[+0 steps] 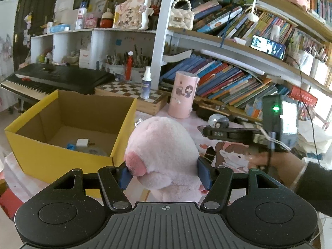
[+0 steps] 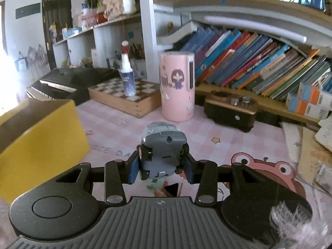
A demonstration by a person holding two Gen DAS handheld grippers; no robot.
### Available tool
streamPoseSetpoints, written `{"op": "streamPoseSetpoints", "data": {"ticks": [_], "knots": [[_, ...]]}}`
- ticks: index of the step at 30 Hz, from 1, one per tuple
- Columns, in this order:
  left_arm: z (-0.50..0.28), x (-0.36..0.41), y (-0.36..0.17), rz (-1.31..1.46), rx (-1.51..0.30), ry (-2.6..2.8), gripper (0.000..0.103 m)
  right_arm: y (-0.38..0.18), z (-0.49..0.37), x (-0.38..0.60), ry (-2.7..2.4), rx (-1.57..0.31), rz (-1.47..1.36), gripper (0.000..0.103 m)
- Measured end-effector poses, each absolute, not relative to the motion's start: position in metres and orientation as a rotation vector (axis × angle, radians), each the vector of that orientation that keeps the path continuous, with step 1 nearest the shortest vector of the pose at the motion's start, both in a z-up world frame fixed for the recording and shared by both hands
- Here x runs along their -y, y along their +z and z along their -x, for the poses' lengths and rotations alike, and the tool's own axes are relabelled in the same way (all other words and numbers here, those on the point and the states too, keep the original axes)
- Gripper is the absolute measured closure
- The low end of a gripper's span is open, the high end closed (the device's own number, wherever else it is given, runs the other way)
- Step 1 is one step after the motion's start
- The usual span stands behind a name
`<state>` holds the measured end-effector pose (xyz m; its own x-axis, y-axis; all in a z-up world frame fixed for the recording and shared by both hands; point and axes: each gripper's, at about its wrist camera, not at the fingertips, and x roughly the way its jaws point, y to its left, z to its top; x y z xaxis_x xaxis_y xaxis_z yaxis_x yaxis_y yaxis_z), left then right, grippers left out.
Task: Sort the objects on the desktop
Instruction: 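Lift the pig with the left gripper while the right gripper grasps the gray robot toy, then carry the pink pig and gray robot toy over the yellow box with both grippers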
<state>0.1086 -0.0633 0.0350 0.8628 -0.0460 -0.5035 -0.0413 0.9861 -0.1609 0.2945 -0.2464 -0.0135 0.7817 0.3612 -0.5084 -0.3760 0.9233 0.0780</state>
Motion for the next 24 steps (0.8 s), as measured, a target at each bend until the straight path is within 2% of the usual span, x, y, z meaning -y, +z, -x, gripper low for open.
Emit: {"op": "streamPoseSetpoints", "data": {"ticks": [12,24], "knots": [[-0.099,0.038,0.043,0.212,-0.475,-0.079,0.04,0.023,-0.21,0.248,0.298,-0.581,-0.057,0.063],[-0.085,0.007,0.043,0.187,-0.472,-0.187,0.04,0.022,-0.136,0.215,0.204,-0.648,-0.111,0.063]]}}
